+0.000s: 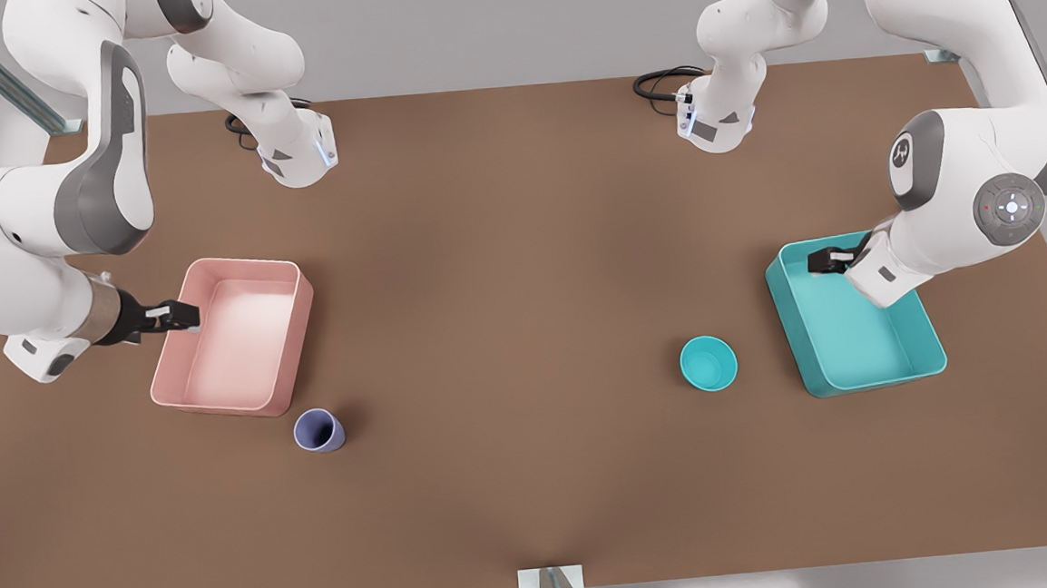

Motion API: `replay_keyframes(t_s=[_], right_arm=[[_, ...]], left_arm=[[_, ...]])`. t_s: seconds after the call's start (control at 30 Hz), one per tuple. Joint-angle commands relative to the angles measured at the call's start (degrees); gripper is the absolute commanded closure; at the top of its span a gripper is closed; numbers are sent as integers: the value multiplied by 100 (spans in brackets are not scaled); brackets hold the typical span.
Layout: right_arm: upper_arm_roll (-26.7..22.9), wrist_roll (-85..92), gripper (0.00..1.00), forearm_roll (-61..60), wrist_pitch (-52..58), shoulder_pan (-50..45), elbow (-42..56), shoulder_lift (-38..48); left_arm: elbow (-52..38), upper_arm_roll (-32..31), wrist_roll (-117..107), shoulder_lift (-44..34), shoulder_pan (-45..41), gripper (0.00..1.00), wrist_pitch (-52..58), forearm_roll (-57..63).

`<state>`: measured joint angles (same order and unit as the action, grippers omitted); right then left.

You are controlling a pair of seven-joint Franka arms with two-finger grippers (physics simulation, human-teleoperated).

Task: Put the bowls and cups in different boxes

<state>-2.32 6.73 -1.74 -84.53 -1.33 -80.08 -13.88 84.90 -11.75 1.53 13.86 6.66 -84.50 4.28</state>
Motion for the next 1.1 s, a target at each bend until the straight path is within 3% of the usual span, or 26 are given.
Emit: replay_keyframes(t_s=[0.0, 0.03, 0.13, 0.23, 0.4, 0.7, 0.73, 0.83, 0.9, 0.93, 1.07], right_arm=[[4, 268, 0, -11, -116, -16, 10, -18], [12, 276, 0, -2, -142, -34, 18, -45], [56, 329, 0, -231, -1126, -289, 1213, -1740], [65, 285, 0, -283, -2207, -306, 1258, -2496], [65, 294, 0, -292, -2849, -315, 1231, -2883], [56, 373, 0, -152, -2832, -500, 704, -3094], [47, 382, 0, -117, -2805, -500, 626, -3068], [30, 382, 0, -116, -2814, -473, 423, -3015], [30, 373, 0, -125, -2893, -482, 396, -3086], [30, 373, 0, -134, -2928, -491, 396, -3121], [30, 364, 0, -125, -3051, -491, 405, -3253]], left_arm=[[0, -3, 76, -6, -7, 0, -93, -7], [17, -3, 49, 3, -51, 0, -120, -7], [17, -12, -1198, 1039, -1246, 0, -1094, 757], [167, -12, -2464, 1751, -1694, 0, -2316, 986], [246, -11, -2640, 2507, -1818, 0, -3916, 1619], [852, -3, -2658, 2877, -1818, 0, -4119, 1874], [878, -3, -2684, 2885, -1818, 7, -4110, 1874], [887, -3, -3000, 2921, -1826, 56, -4110, 1874], [887, -3, -3440, 2912, -1844, 74, -4092, 1866], [887, -3, -3598, 2894, -1844, 79, -4075, 1866], [870, -3, -3624, 2640, -1818, 79, -3829, 1822]])
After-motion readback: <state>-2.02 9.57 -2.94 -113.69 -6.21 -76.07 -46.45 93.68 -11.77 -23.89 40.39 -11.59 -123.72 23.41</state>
